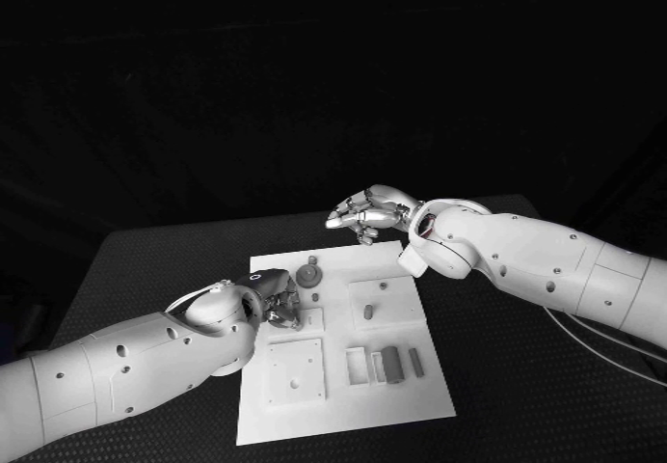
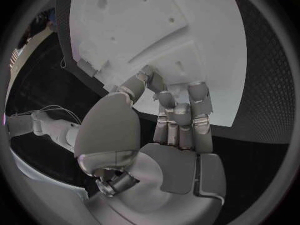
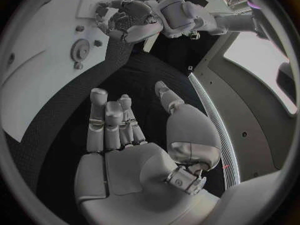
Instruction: Assemble the parts on the task board
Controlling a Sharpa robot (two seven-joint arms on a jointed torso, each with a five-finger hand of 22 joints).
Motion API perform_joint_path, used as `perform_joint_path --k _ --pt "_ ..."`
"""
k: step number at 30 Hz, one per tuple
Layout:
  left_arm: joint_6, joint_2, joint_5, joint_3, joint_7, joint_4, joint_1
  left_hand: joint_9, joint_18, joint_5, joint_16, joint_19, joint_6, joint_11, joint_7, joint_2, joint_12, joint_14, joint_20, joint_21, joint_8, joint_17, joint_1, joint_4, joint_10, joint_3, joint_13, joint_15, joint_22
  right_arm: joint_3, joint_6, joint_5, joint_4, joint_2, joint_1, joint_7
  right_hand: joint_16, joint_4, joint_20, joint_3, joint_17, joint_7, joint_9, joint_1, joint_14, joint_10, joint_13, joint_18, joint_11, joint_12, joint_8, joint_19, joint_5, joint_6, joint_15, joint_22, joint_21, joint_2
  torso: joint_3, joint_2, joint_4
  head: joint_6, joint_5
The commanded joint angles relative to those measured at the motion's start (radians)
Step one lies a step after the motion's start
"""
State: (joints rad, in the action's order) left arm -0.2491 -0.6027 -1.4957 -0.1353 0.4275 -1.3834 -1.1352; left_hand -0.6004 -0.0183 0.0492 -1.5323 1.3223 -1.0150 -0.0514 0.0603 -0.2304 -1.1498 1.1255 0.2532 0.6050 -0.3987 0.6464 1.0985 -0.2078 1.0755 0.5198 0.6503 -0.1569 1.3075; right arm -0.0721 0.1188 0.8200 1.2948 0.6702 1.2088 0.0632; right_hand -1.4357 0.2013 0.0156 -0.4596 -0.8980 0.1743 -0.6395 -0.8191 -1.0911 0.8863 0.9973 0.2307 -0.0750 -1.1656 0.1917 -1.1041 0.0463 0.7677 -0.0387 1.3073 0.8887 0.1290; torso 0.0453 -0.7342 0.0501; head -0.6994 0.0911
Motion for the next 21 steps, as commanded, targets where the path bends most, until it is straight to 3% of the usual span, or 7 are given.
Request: perform_joint_path --k 1,21 --pt "-0.004 0.002 0.003 0.0 -0.003 -0.002 0.0 0.0 -0.039 0.002 0.005 -0.003 0.004 0.006 0.007 -0.012 0.004 0.005 -0.001 -0.005 0.001 0.001 0.0 0.0 -0.003 -0.005 0.002 0.003 0.018 0.0 -0.01 0.007 0.001 -0.001 -0.001 0.007 -0.004 -0.001 0.01 0.004 0.002 0.008 -0.001 0.006 0.008 0.001 -0.001 0.031 0.005 -0.004 0.002 0.001 0.002 -0.001 0.0 0.012 -0.006 0.0 -0.0007 0.0 0.0005 -0.001 0.0" --pt "0.011 -0.001 0.004 0.0 0.004 0.003 0.0 -0.002 -0.042 0.001 0.004 -0.003 0.009 0.008 0.008 -0.012 0.003 0.004 -0.003 -0.006 0.001 0.002 0.002 -0.001 -0.003 -0.005 0.002 0.005 0.018 0.0 -0.009 0.007 0.001 0.0 -0.001 0.006 -0.004 -0.001 0.01 0.004 0.002 0.008 -0.001 0.006 0.008 0.0 -0.002 0.031 0.005 -0.004 0.001 0.0 0.002 -0.001 0.0 0.012 -0.006 0.0 -0.0003 0.0 0.0003 -0.003 -0.001"
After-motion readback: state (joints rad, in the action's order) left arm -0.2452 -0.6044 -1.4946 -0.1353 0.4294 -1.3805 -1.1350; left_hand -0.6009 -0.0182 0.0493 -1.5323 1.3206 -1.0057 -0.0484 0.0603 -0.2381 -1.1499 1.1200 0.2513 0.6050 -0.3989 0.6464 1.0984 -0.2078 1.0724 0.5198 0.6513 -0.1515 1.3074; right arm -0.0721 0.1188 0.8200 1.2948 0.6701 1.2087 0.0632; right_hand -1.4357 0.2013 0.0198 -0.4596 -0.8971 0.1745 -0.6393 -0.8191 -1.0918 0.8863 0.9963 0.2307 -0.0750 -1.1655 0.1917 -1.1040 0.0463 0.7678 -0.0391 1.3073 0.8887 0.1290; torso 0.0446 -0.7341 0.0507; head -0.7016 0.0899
